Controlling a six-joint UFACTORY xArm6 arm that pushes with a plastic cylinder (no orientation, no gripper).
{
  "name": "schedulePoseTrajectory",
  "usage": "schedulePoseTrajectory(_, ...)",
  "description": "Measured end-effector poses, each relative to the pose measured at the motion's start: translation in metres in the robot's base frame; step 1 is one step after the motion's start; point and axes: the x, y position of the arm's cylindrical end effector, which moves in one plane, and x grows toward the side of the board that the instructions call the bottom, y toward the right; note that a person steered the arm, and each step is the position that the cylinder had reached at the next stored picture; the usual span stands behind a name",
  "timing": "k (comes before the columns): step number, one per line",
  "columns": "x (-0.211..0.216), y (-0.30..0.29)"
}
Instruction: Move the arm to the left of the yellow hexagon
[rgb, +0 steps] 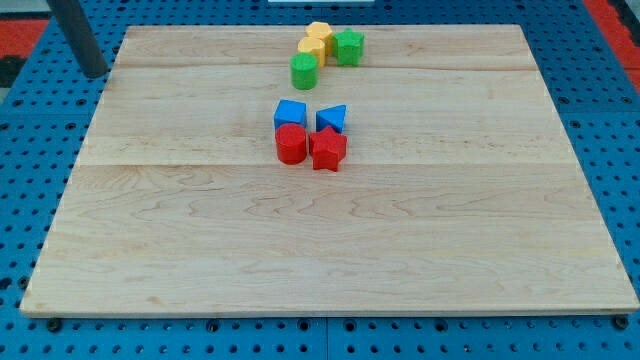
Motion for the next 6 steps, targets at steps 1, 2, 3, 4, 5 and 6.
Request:
schedulePoseTrajectory(1, -0.002, 0.034)
schedulePoseTrajectory(2, -0.002, 0.111)
schedulePoseTrajectory(3, -0.018, 0.124)
schedulePoseTrajectory(4, -0.082, 0.15)
schedulePoseTrajectory(5, -0.097, 0.197)
schedulePoseTrajectory(6, -0.097, 0.264)
